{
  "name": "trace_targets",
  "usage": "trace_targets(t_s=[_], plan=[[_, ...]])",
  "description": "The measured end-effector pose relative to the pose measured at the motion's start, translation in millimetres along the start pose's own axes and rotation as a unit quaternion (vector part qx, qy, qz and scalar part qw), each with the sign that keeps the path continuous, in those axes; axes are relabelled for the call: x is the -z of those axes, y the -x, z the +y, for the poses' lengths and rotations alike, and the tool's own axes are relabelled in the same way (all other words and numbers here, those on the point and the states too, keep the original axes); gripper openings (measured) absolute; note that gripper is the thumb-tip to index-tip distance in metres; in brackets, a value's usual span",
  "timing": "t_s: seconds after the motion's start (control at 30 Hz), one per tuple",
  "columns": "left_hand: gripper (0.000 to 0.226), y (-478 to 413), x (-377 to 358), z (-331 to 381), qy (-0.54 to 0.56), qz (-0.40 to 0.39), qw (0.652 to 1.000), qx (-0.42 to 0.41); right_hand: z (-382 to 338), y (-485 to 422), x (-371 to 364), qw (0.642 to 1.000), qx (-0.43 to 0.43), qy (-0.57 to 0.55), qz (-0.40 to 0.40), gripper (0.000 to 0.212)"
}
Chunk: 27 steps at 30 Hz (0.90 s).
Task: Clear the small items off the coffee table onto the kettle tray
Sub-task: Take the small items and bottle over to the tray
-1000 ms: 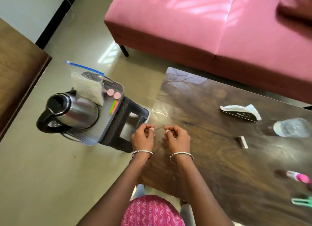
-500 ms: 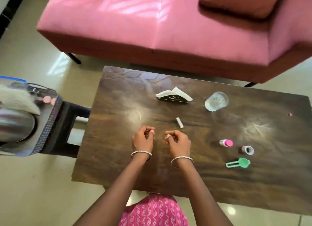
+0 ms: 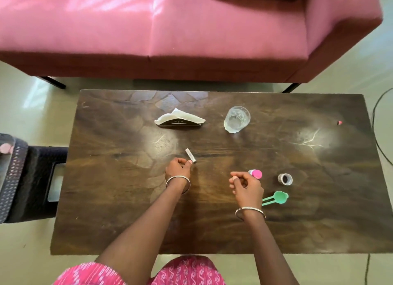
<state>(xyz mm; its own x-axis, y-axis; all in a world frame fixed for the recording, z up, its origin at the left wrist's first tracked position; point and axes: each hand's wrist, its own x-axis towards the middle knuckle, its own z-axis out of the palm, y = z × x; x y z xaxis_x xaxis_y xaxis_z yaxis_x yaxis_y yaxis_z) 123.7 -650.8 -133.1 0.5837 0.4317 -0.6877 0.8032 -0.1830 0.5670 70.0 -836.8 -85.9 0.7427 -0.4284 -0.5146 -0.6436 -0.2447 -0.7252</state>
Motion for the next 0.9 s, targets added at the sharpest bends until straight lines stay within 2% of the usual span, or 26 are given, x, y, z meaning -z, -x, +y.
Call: trace_targets(t_s=[0.1, 0.23, 0.3, 0.47, 0.53, 0.63, 0.7, 0.77, 0.9], plan=[[0.021, -19.6, -14.9, 10.9, -0.042, 0.036, 0.998, 0.030, 10.0, -11.4, 13.5, 1.000, 0.020, 0.011, 0.016, 0.021], [0.036, -39.7, -33.4, 20.0, -0.102, 0.047, 0.993, 0.048, 15.7, -29.9, 29.6, 0.985, 0.095, 0.086, 0.116, 0.023], [0.044, -46.3, -40.2, 19.7, -0.134, 0.045, 0.989, 0.053, 17.6, -42.2, 36.2, 0.975, 0.106, 0.129, 0.146, 0.023], [0.029, -51.9, -43.1, 12.9, -0.151, 0.062, 0.985, 0.056, 18.8, -68.7, 34.2, 0.971, 0.047, 0.228, 0.046, 0.050], [0.018, -50.3, -41.6, 9.5, -0.151, 0.061, 0.986, 0.043, 20.0, -74.3, 26.8, 0.963, 0.029, 0.267, 0.020, 0.051], [0.014, -43.9, -40.0, 2.2, -0.113, 0.059, 0.991, 0.029, 21.7, -79.0, 16.9, 0.954, 0.012, 0.298, 0.016, 0.039], [0.018, -37.2, -37.1, -4.2, -0.039, 0.039, 0.998, 0.030, 21.2, -79.8, 12.1, 0.951, -0.004, 0.307, 0.024, 0.032], [0.025, -26.5, -33.5, -11.8, 0.030, 0.010, 0.999, 0.033, 19.7, -77.9, 10.5, 0.955, -0.010, 0.294, 0.036, 0.029], [0.029, -8.3, -17.5, -29.1, 0.105, -0.030, 0.994, 0.020, 6.3, -63.4, -1.7, 0.967, 0.031, 0.252, 0.037, 0.031]])
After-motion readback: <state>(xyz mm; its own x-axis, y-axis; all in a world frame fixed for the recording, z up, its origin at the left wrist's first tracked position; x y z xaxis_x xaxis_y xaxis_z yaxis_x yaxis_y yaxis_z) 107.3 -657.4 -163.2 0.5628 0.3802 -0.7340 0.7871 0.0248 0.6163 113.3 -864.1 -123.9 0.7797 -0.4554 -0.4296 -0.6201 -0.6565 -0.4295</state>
